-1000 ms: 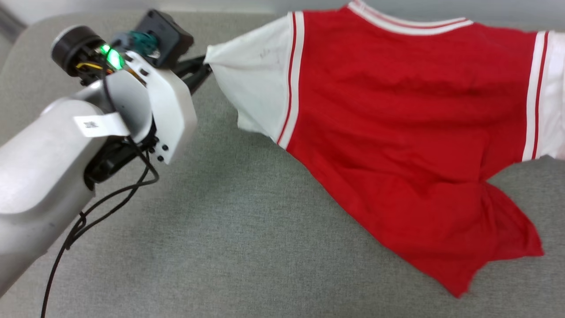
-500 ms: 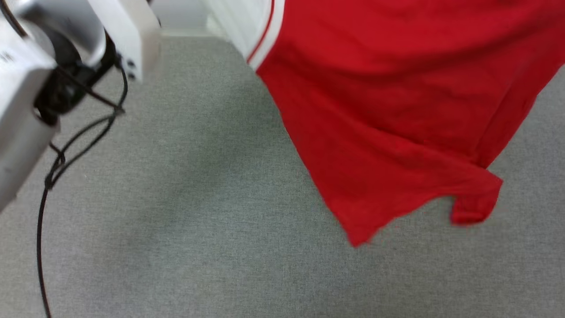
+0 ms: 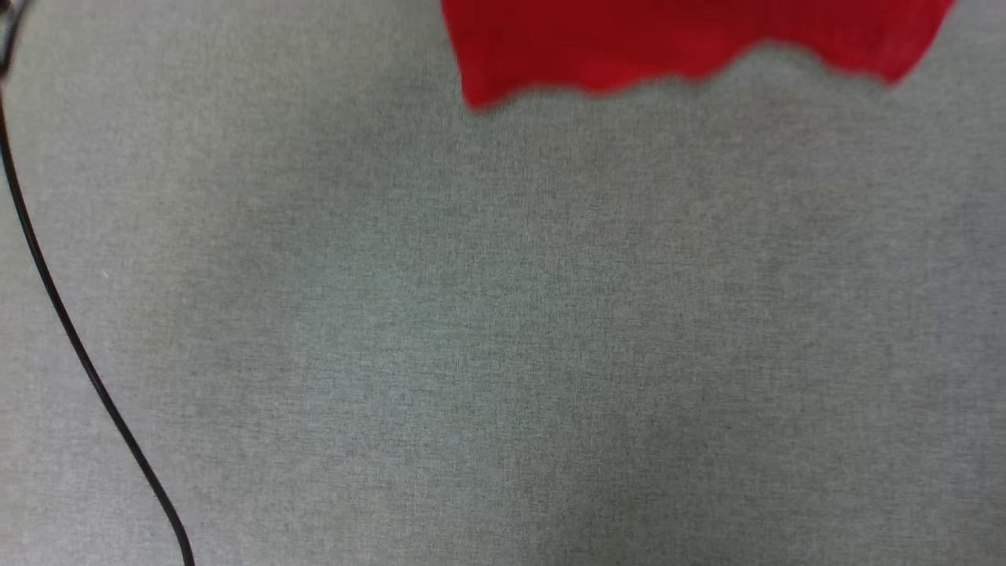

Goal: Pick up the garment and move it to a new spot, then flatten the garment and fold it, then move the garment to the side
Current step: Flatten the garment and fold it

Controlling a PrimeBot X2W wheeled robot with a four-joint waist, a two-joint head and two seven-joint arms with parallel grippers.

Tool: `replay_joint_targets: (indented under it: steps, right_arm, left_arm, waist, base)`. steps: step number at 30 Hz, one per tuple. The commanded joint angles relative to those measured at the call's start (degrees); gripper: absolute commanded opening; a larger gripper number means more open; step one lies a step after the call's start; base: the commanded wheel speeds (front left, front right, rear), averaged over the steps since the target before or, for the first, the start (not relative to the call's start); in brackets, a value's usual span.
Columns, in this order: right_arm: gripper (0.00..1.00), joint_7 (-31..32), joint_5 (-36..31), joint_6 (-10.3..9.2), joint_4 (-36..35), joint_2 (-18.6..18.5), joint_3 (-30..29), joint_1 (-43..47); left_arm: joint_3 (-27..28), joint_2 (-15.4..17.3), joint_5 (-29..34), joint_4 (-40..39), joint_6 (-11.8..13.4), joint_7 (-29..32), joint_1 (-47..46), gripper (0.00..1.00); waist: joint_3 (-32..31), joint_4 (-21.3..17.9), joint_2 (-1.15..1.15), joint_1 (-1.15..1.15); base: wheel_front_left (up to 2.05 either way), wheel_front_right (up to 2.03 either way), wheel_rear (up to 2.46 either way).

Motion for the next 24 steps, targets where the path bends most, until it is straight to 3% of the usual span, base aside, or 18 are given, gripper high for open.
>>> replay_joint_targets:
  steps: [1,6,11,24]
  right_arm:
    - [0.00,-0.9,-1.3,-0.04,1.9,1.2,0.8,-3.2]
    - [0.00,-3.9,-3.8,-0.04,8.4,4.4,2.4,-11.0]
    - [0.00,-7.4,-3.5,-0.04,14.7,7.4,4.2,-13.1]
    - [0.00,-18.2,5.4,-0.04,24.6,12.0,12.1,-0.2]
  left_arm:
    - [0.4,-0.7,0.5,1.7,-0.3,-1.2,-2.4,0.00]
    - [1.7,-2.5,0.7,7.3,-0.7,-4.1,-7.7,0.00]
    - [2.5,-3.6,-0.1,12.3,-1.2,-7.2,-8.8,0.00]
    - [-1.3,-5.3,-2.5,19.2,-3.3,-16.7,5.2,0.00]
  waist:
    - [2.4,0.4,0.00,0.00]
    - [5.3,0.5,0.00,0.00]
    - [7.8,0.3,0.00,0.00]
    - [7.2,-1.0,0.00,0.00]
  base:
    - [0.00,0.00,0.00]
    - [0.00,0.00,0.00]
    - [0.00,0.00,0.00]
    - [0.00,0.00,0.00]
